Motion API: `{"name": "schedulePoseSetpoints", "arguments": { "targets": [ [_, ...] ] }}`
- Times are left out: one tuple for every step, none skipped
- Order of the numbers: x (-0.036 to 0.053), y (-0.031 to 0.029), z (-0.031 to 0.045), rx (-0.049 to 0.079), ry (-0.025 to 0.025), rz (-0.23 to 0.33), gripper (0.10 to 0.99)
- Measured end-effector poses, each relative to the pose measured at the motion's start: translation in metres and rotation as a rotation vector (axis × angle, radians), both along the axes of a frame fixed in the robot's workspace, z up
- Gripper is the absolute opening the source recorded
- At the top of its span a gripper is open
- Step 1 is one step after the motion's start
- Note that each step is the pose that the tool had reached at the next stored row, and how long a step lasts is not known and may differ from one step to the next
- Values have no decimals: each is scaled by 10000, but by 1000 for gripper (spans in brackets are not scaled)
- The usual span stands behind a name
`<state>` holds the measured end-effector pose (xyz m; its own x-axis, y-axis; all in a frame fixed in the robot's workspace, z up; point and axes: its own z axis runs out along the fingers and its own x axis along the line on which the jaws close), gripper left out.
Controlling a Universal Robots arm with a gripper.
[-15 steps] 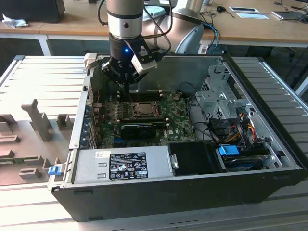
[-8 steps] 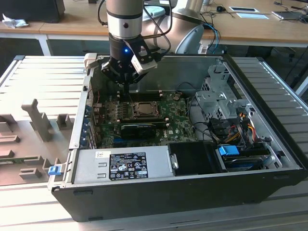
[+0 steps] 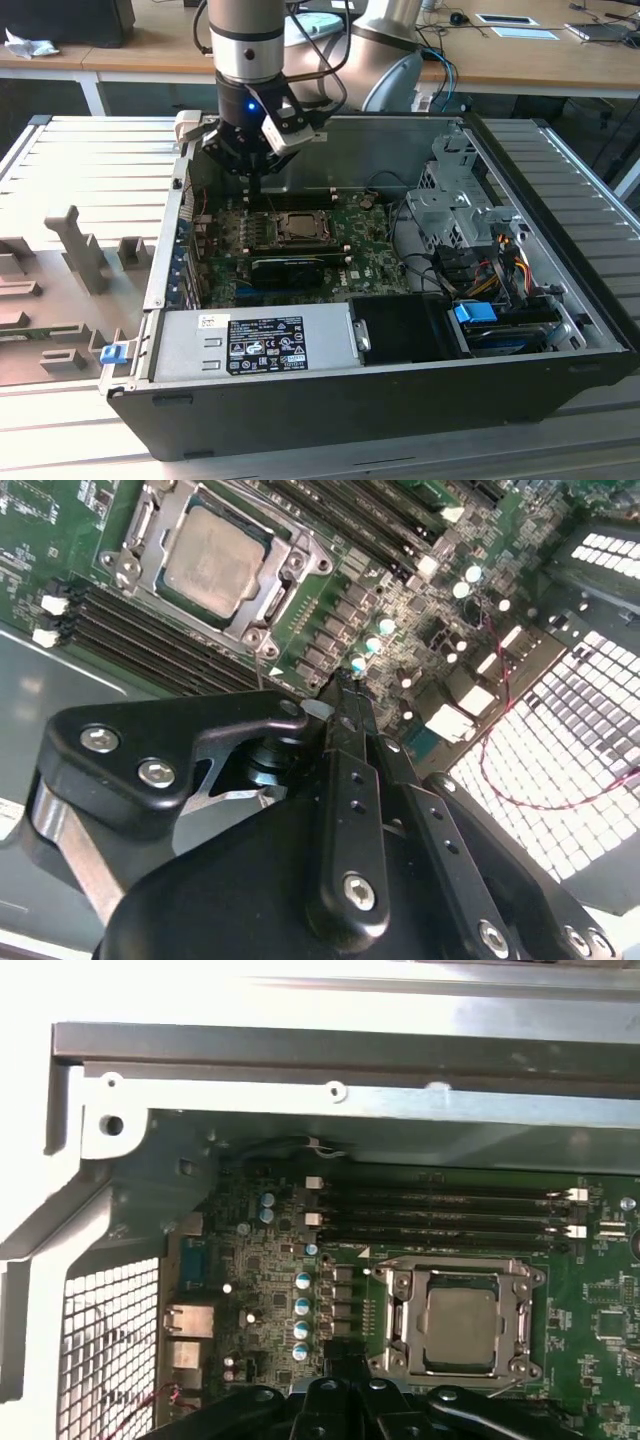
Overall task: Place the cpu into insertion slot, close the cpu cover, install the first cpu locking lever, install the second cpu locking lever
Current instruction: 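Install the first cpu locking lever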
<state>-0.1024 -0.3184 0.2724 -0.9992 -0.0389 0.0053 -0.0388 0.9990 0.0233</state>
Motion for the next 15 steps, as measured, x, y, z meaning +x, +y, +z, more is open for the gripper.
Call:
{"name": "schedulePoseSetpoints", "arguments": {
  "targets": [
    [-3,8,-10,-1,-6,0,106],
    [-5,30,-29,0,-11,0,106],
    [-5,54,-44,0,-12,0,106],
    [-7,92,-61,-2,-12,-1,106],
    [-8,121,-74,0,-14,-1,106],
    [-13,156,-90,2,-17,1,106],
    [-20,187,-102,0,-21,-1,106],
    [-23,205,-106,-1,-22,-2,106],
    [-23,243,-110,0,-25,0,106],
    [-23,269,-110,0,-24,1,106],
    [-23,295,-111,0,-25,0,106],
    [-24,333,-111,0,-25,-1,106],
    [-23,352,-111,-1,-28,-1,106],
    [-23,364,-111,1,-35,-1,106],
    [-23,365,-111,-1,-40,0,106]
  ]
}}
